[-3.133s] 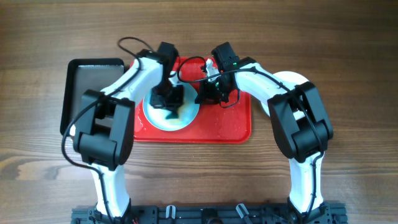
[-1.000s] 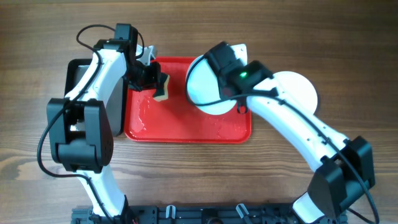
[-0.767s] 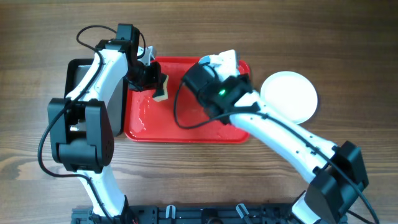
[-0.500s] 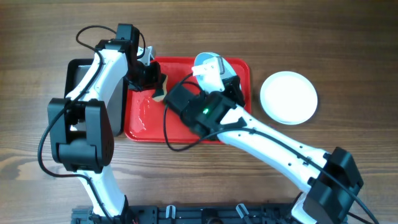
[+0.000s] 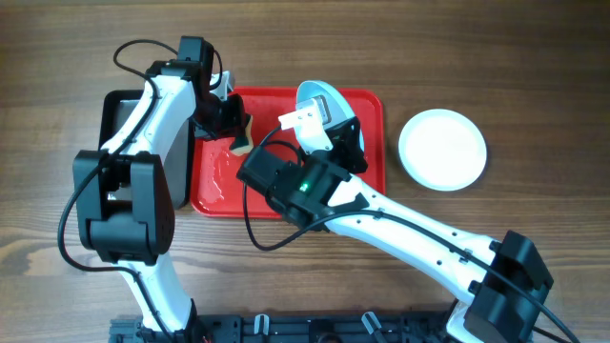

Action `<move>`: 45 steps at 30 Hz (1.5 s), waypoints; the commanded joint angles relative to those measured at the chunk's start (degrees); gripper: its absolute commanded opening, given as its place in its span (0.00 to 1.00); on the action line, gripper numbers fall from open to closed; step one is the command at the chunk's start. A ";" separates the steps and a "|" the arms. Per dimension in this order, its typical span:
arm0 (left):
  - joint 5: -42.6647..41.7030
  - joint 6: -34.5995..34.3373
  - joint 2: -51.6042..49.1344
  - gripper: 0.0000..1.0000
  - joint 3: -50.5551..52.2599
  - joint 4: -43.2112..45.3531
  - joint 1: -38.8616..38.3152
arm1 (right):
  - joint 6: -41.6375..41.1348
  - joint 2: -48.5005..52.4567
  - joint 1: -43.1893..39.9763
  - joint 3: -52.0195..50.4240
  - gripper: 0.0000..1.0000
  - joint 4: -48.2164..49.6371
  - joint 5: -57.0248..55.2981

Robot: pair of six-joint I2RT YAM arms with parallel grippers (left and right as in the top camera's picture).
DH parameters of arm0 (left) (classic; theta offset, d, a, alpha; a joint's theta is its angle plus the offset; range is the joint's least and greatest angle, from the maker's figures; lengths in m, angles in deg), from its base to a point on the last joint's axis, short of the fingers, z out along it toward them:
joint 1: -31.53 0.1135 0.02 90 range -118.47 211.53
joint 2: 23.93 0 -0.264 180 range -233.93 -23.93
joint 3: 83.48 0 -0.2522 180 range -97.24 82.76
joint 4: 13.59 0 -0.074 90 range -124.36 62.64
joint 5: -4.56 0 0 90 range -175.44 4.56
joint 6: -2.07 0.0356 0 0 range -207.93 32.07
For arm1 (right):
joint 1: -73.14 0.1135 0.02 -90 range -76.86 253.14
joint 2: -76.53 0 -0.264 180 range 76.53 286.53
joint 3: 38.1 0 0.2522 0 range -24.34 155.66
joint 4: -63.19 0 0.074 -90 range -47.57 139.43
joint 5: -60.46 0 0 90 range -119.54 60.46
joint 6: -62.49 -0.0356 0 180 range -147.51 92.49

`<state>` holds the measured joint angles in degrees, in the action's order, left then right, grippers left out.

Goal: Clean dirty plates on tray and stack at the side
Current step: 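Lift the last plate with the right gripper and stack it on the right plates, then place the sponge into the black tray with the left gripper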

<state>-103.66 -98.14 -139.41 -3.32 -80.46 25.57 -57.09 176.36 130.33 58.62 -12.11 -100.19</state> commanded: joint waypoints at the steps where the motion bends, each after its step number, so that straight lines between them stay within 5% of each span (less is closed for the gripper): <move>1: 0.79 -0.98 0.17 0.04 0.37 0.15 -0.33 | -3.54 -1.22 -2.03 0.22 0.04 0.33 17.68; 6: 1.03 -1.01 0.17 0.04 0.37 0.15 -0.33 | -1.62 -1.20 -11.06 0.20 0.04 2.97 48.83; 14: 1.40 -1.03 0.17 0.04 0.37 0.13 -0.33 | 8.57 -1.49 -31.69 0.20 0.04 3.98 70.38; 26: 1.40 -1.01 0.17 0.04 0.37 0.15 -0.33 | 13.07 -1.49 -66.62 -5.97 0.04 5.42 76.63; 34: 1.38 -1.03 0.17 0.04 0.37 0.15 -0.33 | 12.46 -1.38 -74.31 -17.53 0.04 15.78 76.74; 39: 1.46 -1.01 0.24 0.04 0.33 0.42 -0.22 | 12.96 -1.38 -74.29 -17.81 0.43 16.13 79.06; 45: 6.95 -1.01 4.66 0.04 -6.88 -6.84 3.96 | 15.08 -2.47 -73.20 -13.11 0.47 7.91 82.34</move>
<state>-101.65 -98.58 -139.32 -5.12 -84.63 26.51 -44.48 176.25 56.12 41.55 -1.38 -20.10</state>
